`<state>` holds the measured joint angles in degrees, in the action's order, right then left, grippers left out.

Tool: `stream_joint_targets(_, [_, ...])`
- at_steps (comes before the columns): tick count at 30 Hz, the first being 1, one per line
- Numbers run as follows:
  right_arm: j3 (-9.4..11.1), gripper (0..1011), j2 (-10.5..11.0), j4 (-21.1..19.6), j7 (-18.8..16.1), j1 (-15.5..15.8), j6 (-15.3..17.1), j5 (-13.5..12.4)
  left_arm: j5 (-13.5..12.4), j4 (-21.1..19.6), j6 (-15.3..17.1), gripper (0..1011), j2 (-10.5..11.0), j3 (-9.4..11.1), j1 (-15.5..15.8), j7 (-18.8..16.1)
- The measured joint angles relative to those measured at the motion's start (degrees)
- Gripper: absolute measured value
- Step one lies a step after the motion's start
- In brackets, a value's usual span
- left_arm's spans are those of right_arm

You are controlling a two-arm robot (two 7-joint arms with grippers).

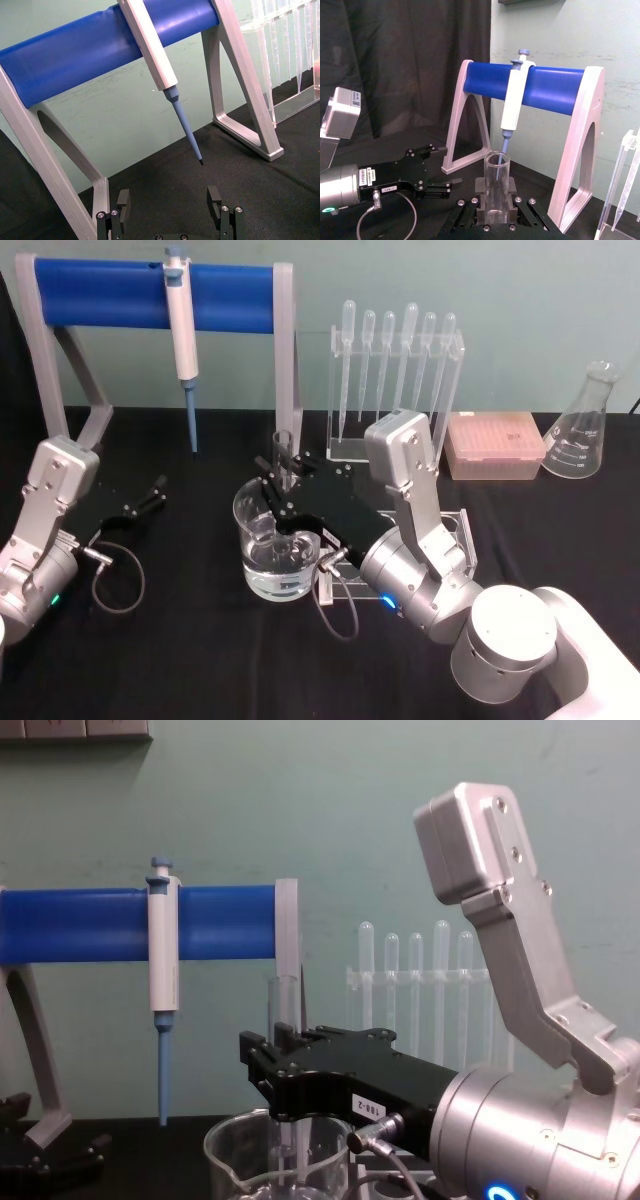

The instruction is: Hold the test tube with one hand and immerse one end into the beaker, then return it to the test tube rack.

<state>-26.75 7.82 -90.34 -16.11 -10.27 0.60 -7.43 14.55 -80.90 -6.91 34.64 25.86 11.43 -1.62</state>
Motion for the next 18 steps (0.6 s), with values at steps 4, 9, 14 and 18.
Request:
stream_joint_targets(4, [0.0,226,0.0,0.0,0.0,0.0,0.0,0.0,0.0,0.0,0.0,1000,0.0,0.0,0.0,0.0])
stream_joint_targets(9, [0.0,226,0.0,0.0,0.0,0.0,0.0,0.0,0.0,0.0,0.0,1000,0.0,0.0,0.0,0.0])
stream_joint_targets(14, [0.0,226,0.0,0.0,0.0,0.0,0.0,0.0,0.0,0.0,0.0,1000,0.0,0.0,0.0,0.0])
stream_joint_targets(18, [0.0,226,0.0,0.0,0.0,0.0,0.0,0.0,0.0,0.0,0.0,1000,0.0,0.0,0.0,0.0])
